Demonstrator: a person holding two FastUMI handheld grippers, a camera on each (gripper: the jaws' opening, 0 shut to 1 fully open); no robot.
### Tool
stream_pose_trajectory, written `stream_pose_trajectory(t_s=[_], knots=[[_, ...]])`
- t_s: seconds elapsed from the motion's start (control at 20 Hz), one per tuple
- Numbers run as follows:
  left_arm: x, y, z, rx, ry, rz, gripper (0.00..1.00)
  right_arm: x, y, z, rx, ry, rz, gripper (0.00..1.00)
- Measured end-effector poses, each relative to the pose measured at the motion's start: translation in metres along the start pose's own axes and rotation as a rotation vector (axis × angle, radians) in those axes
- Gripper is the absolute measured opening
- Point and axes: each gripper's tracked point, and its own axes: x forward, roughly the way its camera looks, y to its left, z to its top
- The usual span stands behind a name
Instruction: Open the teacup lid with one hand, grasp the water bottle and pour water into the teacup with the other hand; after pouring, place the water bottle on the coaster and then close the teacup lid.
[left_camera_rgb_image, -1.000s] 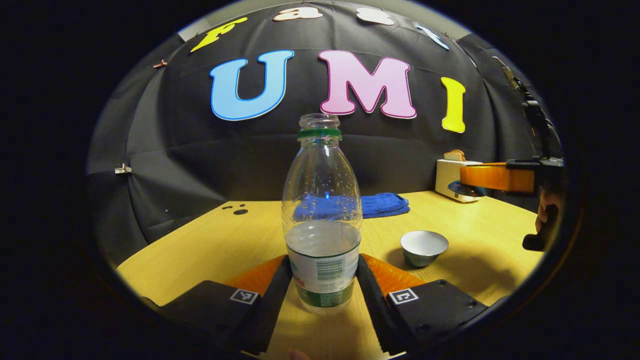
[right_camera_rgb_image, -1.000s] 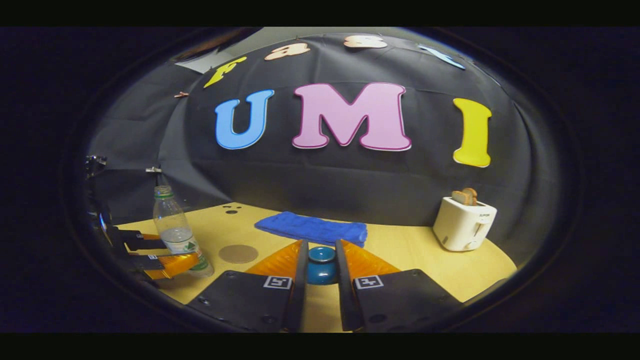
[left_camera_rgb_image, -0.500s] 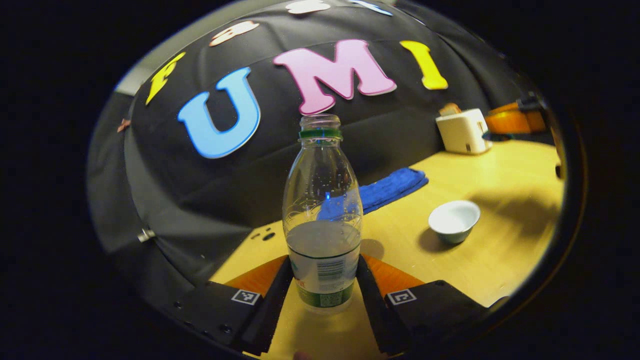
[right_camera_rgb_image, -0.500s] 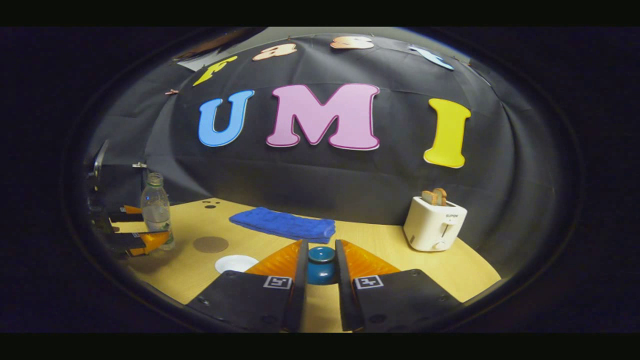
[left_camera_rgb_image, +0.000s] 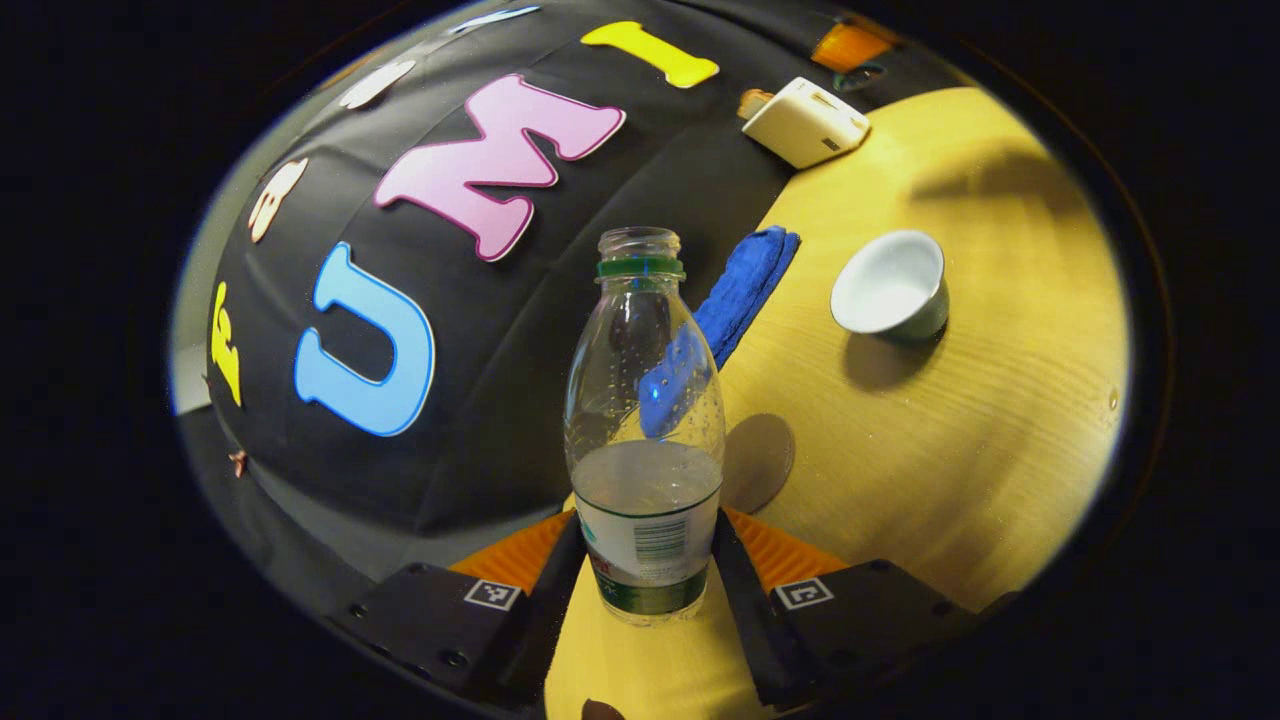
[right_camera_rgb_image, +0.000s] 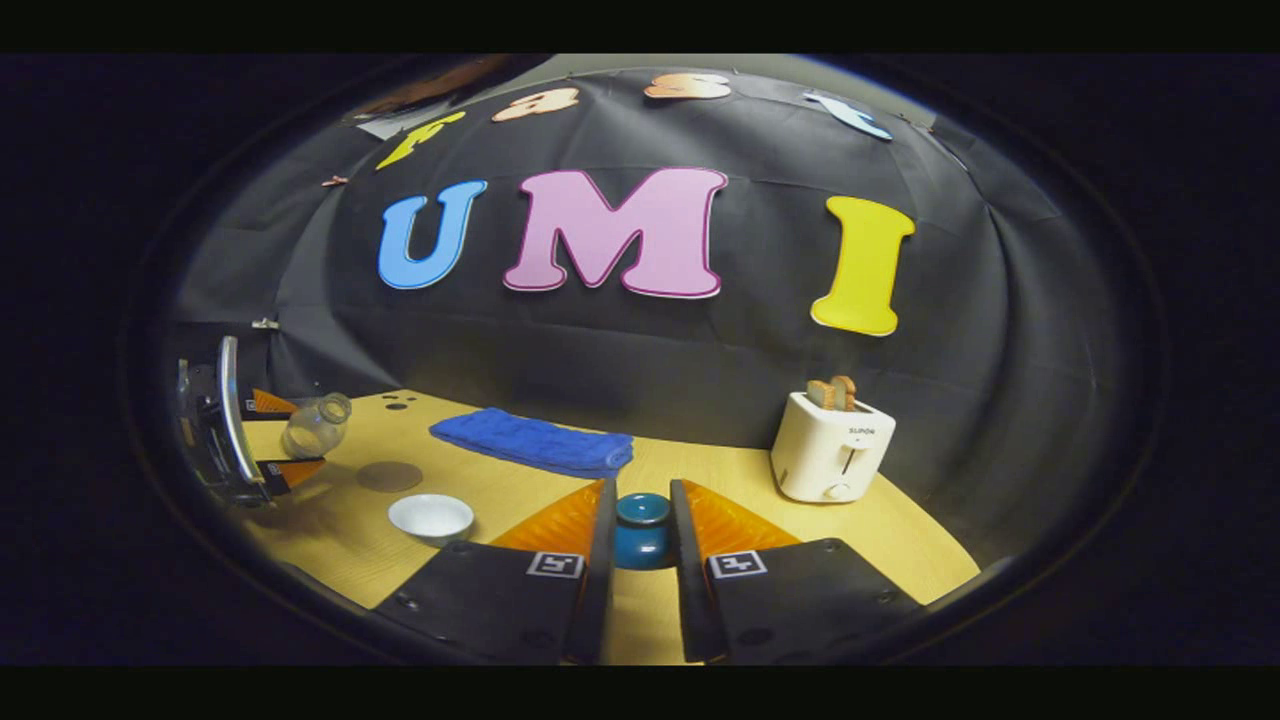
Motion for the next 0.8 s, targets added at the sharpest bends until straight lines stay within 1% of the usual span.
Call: stream_pose_trajectory(t_s=[0.05,0.1,0.15,0.2,0.3,0.4,0.55,0.8], knots=[[0.002,0.002,0.002,0.037,0.000,0.014,0.77,-0.001,-0.002,-0.002,0.001,0.003,-0.001,0.35],[0.005,0.004,0.004,0.078,0.000,0.032,0.77,0.000,-0.004,-0.003,-0.001,0.004,-0.002,0.35],[0.007,0.006,0.008,0.120,-0.003,0.050,0.77,-0.001,-0.005,-0.004,-0.006,0.006,-0.003,0.26],[0.008,0.008,0.012,0.160,-0.011,0.067,0.77,-0.002,-0.008,-0.005,-0.012,0.007,-0.003,0.26],[0.007,0.009,0.020,0.237,-0.028,0.095,0.77,-0.004,-0.010,-0.007,-0.022,0.008,-0.003,0.35],[0.006,0.007,0.024,0.300,-0.036,0.109,0.77,-0.006,-0.013,-0.008,-0.021,0.008,-0.002,0.35],[0.009,0.003,0.024,0.369,-0.035,0.110,0.77,-0.009,-0.018,-0.007,-0.017,0.005,-0.008,0.36],[0.014,0.002,0.021,0.440,-0.022,0.117,0.77,-0.014,-0.024,-0.014,-0.028,0.015,-0.017,0.35]])
